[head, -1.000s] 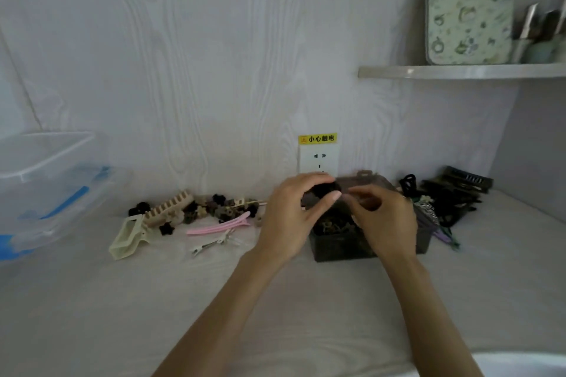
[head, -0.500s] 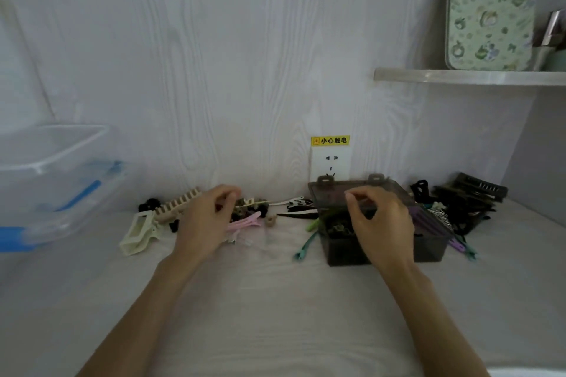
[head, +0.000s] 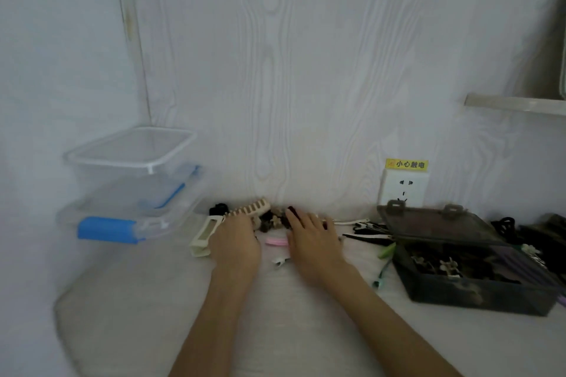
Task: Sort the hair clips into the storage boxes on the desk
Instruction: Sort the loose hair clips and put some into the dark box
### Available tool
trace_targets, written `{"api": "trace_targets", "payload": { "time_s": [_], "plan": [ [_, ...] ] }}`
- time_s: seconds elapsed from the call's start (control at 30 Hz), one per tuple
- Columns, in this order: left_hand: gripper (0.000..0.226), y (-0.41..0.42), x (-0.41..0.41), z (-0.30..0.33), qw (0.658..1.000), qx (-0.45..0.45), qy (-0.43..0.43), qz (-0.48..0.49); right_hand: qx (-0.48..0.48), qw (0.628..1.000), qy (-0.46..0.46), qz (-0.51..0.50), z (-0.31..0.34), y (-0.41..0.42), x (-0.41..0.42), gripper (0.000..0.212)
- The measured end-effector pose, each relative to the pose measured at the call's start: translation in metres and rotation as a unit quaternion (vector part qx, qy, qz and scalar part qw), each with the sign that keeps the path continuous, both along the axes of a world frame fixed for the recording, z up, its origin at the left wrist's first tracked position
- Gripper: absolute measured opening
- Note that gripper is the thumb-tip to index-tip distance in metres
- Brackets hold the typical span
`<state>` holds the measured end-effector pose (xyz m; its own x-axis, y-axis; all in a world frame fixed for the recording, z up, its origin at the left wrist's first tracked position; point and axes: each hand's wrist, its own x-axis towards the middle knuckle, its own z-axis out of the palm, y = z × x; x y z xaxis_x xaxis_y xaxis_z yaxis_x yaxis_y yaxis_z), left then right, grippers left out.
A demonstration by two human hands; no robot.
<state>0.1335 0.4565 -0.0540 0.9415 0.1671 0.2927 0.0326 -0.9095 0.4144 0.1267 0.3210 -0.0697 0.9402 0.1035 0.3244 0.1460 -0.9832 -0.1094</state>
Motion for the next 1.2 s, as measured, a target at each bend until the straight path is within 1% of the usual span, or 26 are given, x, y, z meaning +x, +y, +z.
{"api": "trace_targets", "payload": {
  "time_s": [0.07,0.13,0.2,0.27,0.33,0.4,0.5,0.57,0.63,0.7,0.73,0.77,0.83,0.9,1.0,1.07,1.13,1.2],
  "plan": [
    [0.024,0.001,0.002,-0.002,1.000,-0.006,0.004,-0.011,-0.004,1.000,0.009,-0.002,-0.005,0.005,0.004,0.053],
    [0.024,0.003,0.007,-0.003,0.999,-0.019,0.007,-0.033,-0.024,1.000,0.012,0.009,0.000,0.008,0.010,0.051],
    [0.024,0.002,0.011,-0.005,0.998,-0.022,0.001,-0.055,-0.042,0.998,0.040,0.007,0.011,0.010,0.018,0.047],
    [0.024,0.001,0.012,-0.007,0.997,-0.011,-0.011,-0.069,-0.013,0.997,0.081,0.008,0.022,0.011,0.025,0.039],
    [0.026,-0.001,0.012,-0.008,0.996,-0.009,-0.025,-0.080,0.024,0.993,0.117,0.017,0.032,0.010,0.031,0.041],
    [0.029,-0.002,0.012,-0.008,0.996,0.000,-0.040,-0.079,0.029,0.989,0.138,0.035,0.036,0.005,0.035,0.042],
    [0.035,-0.003,0.010,-0.009,0.993,0.010,-0.068,-0.093,0.012,0.989,0.126,0.074,0.034,-0.006,0.027,0.045],
    [0.040,-0.002,0.011,-0.013,0.992,0.020,-0.047,-0.119,0.026,0.989,0.099,0.110,0.032,-0.014,0.016,0.049],
    [0.044,-0.001,0.013,-0.015,0.989,0.041,-0.008,-0.141,0.077,0.984,0.066,0.147,0.029,-0.021,0.000,0.049],
    [0.041,0.000,0.014,-0.015,0.988,0.040,0.005,-0.149,0.150,0.975,0.046,0.158,0.024,-0.027,-0.012,0.051],
    [0.037,0.000,0.014,-0.014,0.988,0.032,0.004,-0.152,0.173,0.973,0.030,0.153,0.021,-0.030,-0.015,0.050],
    [0.033,0.000,0.013,-0.012,0.988,0.021,0.002,-0.154,0.176,0.974,0.009,0.143,0.019,-0.032,-0.017,0.048],
    [0.025,0.001,0.010,-0.010,0.988,0.005,-0.001,-0.155,0.146,0.983,-0.025,0.111,0.019,-0.034,-0.021,0.041],
    [0.021,0.002,0.008,-0.007,0.988,-0.004,-0.008,-0.155,0.131,0.988,-0.017,0.076,0.020,-0.031,-0.021,0.039],
    [0.023,0.004,0.006,-0.005,0.983,-0.021,-0.012,-0.182,0.151,0.987,0.029,0.049,0.018,-0.024,-0.019,0.032],
    [0.025,0.003,0.006,-0.003,0.975,-0.062,-0.006,-0.212,0.153,0.986,0.038,0.046,0.016,-0.022,-0.017,0.027],
    [0.026,0.003,0.006,-0.001,0.969,-0.092,0.018,-0.231,0.169,0.984,0.040,0.040,0.016,-0.025,-0.019,0.024],
    [0.038,0.003,0.004,-0.001,0.963,-0.096,0.062,-0.244,0.195,0.980,0.038,0.031,0.016,-0.030,-0.020,0.020]
  ]
}}
